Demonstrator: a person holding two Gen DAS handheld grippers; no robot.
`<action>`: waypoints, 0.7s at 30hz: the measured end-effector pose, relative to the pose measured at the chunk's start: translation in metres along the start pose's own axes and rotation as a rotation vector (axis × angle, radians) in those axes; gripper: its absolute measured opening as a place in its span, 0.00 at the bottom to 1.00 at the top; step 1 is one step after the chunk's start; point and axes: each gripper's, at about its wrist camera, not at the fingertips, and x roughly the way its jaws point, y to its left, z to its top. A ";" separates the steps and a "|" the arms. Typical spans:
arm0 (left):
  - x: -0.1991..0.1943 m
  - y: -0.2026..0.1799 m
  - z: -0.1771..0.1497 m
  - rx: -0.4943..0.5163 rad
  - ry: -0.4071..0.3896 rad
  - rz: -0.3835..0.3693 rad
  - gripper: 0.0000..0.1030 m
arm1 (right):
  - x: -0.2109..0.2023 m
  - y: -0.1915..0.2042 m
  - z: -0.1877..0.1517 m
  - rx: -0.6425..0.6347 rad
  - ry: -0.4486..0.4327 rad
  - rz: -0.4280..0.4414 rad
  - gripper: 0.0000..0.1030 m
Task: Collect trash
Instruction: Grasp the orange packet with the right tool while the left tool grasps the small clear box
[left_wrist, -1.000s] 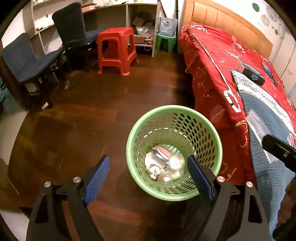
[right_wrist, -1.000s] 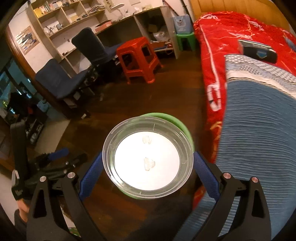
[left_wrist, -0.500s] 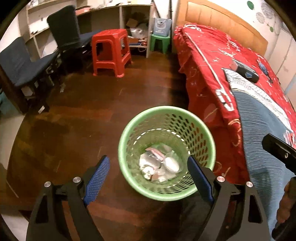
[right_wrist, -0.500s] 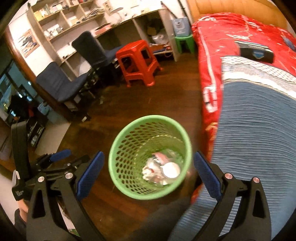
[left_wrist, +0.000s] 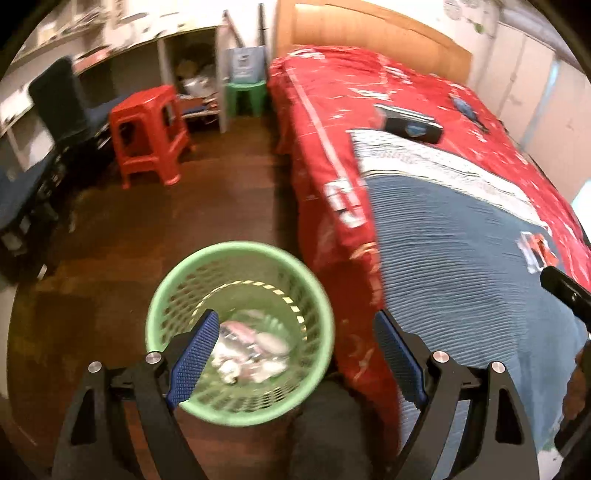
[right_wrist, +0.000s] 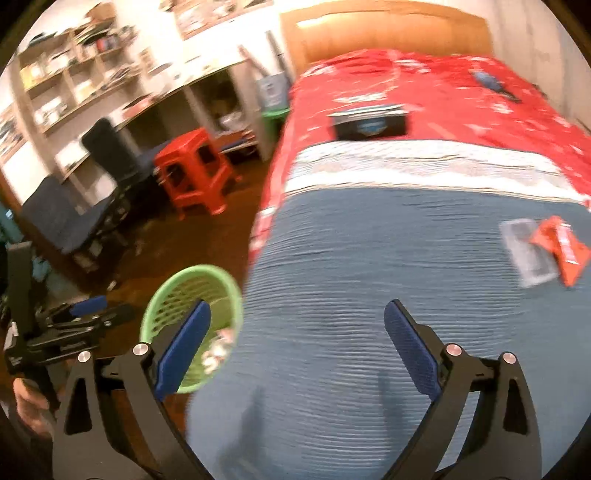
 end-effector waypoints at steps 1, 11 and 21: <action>0.000 -0.007 0.002 0.011 -0.002 -0.009 0.80 | -0.008 -0.020 0.001 0.024 -0.014 -0.036 0.90; 0.005 -0.093 0.032 0.135 0.000 -0.101 0.80 | -0.044 -0.157 -0.004 0.195 -0.047 -0.256 0.81; 0.022 -0.180 0.062 0.248 0.011 -0.185 0.80 | -0.033 -0.254 0.017 0.143 -0.005 -0.384 0.80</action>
